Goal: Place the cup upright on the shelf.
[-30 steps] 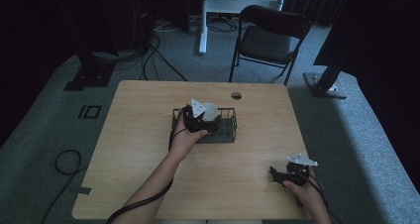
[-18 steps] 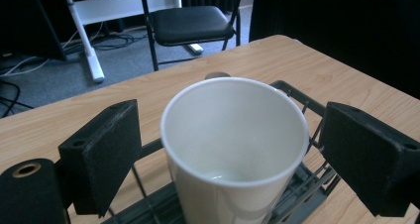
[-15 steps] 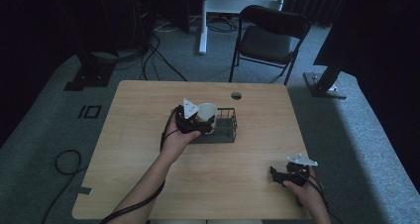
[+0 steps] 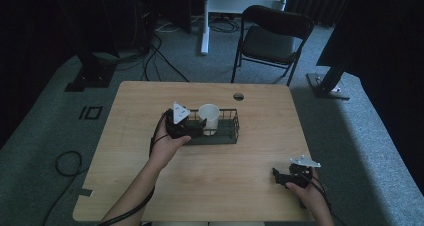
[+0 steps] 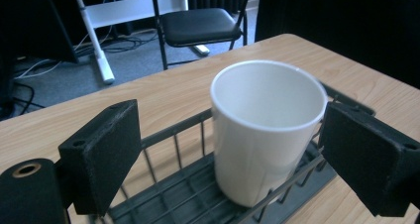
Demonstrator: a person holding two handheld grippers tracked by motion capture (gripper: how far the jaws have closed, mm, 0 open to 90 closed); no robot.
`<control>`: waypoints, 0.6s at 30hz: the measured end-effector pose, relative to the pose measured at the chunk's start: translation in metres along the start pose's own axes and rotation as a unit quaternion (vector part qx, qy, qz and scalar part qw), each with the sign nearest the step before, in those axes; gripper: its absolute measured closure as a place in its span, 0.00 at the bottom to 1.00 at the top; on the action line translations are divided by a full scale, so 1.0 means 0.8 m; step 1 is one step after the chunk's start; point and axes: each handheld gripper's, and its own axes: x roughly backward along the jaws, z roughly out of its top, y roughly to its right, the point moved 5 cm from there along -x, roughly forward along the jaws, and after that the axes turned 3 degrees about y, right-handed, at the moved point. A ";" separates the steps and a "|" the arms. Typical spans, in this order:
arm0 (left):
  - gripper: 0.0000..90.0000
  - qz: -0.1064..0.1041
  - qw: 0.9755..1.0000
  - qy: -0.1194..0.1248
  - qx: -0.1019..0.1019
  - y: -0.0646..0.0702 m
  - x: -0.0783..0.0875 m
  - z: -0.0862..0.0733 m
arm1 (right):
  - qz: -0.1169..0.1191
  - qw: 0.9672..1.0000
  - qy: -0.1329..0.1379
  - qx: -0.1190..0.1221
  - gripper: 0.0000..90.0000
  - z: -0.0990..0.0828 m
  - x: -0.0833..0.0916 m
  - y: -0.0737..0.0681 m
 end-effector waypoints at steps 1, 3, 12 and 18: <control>0.11 0.002 1.000 0.000 0.001 -0.002 0.002 -0.002 | 0.000 1.000 0.000 0.000 0.12 0.000 0.000 0.000; 0.11 0.004 1.000 -0.001 0.000 -0.007 0.007 -0.004 | 0.000 1.000 0.000 0.000 0.12 0.000 0.000 0.000; 0.11 0.014 1.000 0.004 0.007 -0.026 0.028 -0.011 | 0.000 1.000 0.000 0.001 0.12 0.000 0.000 0.000; 0.11 0.023 1.000 0.001 0.008 -0.038 0.042 -0.021 | 0.000 1.000 0.000 -0.001 0.12 0.000 0.000 0.000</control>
